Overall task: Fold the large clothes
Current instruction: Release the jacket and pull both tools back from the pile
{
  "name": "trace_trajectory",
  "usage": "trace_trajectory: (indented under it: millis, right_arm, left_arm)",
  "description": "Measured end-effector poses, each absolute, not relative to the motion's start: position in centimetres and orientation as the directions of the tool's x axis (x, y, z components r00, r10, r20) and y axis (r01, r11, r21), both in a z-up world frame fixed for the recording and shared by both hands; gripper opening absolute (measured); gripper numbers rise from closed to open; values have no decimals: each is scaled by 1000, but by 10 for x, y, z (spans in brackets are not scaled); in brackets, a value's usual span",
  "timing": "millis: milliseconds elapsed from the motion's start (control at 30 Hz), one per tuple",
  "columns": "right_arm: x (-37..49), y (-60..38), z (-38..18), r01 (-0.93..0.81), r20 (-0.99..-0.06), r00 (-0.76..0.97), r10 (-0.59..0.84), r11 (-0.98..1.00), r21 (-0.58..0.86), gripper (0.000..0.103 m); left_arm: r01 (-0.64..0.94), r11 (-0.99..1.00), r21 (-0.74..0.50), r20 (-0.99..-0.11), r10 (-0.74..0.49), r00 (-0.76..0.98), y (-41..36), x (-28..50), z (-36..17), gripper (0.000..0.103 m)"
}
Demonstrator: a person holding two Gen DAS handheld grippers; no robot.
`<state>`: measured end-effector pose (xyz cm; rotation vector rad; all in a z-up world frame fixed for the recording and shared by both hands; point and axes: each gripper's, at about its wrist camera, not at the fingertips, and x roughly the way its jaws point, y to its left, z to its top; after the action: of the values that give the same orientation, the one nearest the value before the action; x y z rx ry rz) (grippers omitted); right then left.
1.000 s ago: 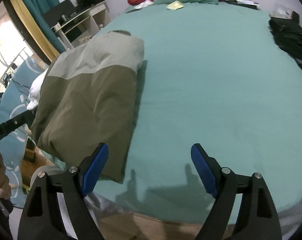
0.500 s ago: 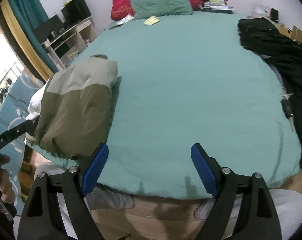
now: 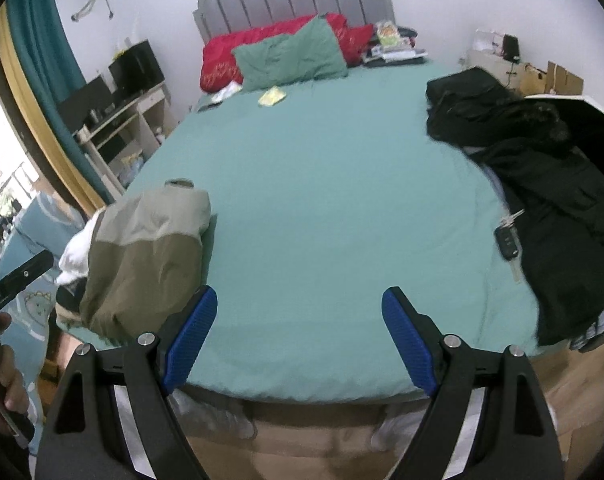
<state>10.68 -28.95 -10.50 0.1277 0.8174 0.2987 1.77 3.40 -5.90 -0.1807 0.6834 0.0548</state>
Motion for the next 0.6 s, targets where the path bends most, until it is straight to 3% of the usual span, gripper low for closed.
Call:
trace_trajectory:
  millis: [233, 600]
  right_arm:
    - [99, -310, -63, -205, -637, 716, 286, 958, 200, 84]
    - [75, -316, 7, -245, -503, 822, 267, 963, 111, 84]
  left_arm:
    - [-99, 989, -110, -564, 20, 825, 19, 7, -24, 67]
    - [-105, 990, -97, -460, 49, 887, 12, -16, 25, 71]
